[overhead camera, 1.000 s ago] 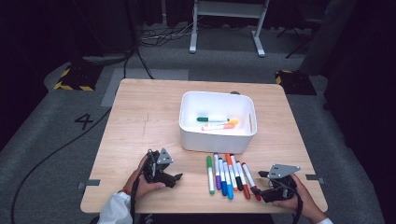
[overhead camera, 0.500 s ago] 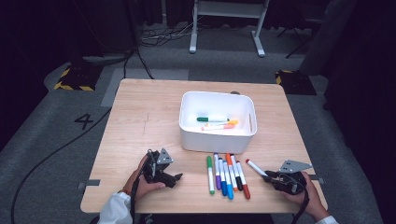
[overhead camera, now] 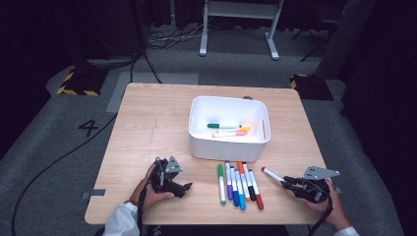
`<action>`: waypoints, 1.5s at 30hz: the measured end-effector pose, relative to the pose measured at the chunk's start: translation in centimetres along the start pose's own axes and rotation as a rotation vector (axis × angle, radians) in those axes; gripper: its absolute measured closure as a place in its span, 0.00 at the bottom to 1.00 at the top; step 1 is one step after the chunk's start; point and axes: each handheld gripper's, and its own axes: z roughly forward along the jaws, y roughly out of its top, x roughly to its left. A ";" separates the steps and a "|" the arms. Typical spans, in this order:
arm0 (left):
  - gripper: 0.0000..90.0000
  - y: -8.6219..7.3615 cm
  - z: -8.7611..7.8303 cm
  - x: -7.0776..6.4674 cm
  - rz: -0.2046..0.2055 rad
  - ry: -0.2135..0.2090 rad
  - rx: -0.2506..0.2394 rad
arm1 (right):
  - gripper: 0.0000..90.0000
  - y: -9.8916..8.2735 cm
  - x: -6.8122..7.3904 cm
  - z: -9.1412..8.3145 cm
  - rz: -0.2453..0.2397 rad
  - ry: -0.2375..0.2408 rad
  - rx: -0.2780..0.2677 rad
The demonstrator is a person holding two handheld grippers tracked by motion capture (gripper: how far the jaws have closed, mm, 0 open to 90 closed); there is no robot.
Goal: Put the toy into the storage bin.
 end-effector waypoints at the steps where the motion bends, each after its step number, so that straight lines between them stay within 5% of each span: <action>1: 0.10 0.0 0.0 0.0 0.000 -0.001 0.000 | 0.83 0.1 -0.1 -0.3 0.002 -0.007 -0.007; 7: 0.10 0.0 0.0 0.0 0.000 0.000 0.000 | 0.83 0.9 -0.7 -1.8 0.003 -0.014 -0.071; 33: 0.10 0.0 0.0 0.0 0.001 0.001 0.000 | 0.83 9.0 -1.7 -7.7 -0.164 -0.069 -0.217; 45: 0.10 0.0 0.0 0.0 0.000 0.000 0.000 | 0.83 14.1 -1.9 -7.0 -0.227 -0.031 -0.233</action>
